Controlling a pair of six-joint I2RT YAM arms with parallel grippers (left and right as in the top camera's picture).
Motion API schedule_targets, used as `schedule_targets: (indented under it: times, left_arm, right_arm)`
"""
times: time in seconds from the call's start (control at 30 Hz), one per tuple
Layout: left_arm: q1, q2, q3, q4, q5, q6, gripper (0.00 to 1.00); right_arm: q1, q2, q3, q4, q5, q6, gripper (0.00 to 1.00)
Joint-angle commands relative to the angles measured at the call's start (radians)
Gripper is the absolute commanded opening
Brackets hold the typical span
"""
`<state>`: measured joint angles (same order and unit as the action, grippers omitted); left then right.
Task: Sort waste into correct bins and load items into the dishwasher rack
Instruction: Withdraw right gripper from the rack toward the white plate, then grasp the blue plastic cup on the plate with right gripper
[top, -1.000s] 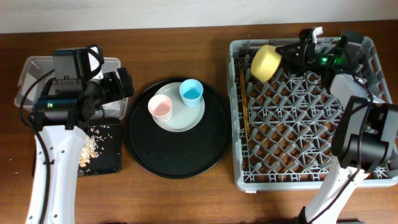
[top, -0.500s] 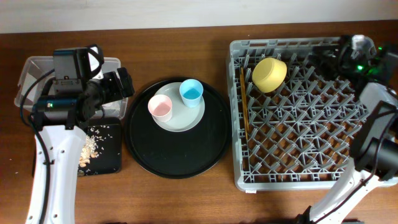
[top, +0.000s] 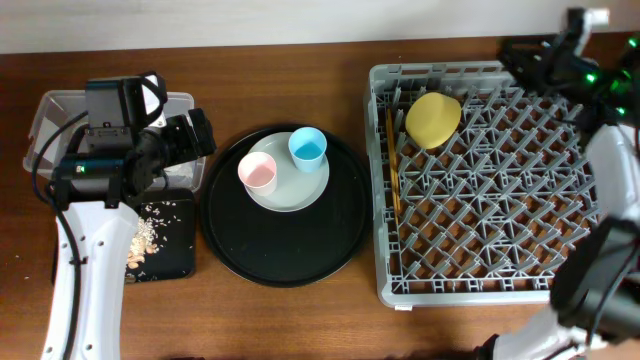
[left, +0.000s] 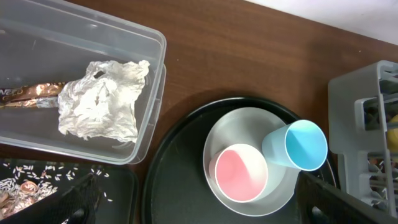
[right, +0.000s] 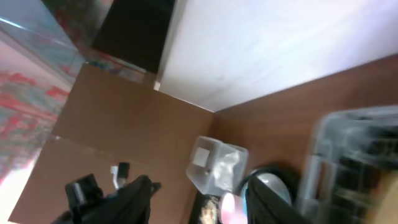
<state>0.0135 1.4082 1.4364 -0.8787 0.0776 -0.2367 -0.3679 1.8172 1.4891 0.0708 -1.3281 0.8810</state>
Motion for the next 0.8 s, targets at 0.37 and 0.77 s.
schedule_targets:
  times: [0.37,0.77]
  left_arm:
    - [0.003,-0.003,0.012,0.002,0.000,-0.002,0.99]
    - [0.003,-0.003,0.012,0.002,0.000,-0.002,0.99]
  right_arm:
    - [0.811,-0.178,-0.001,-0.706,1.207,-0.904,0.56]
    - [0.963,-0.035,-0.001,-0.671,1.205,-1.008,0.37]
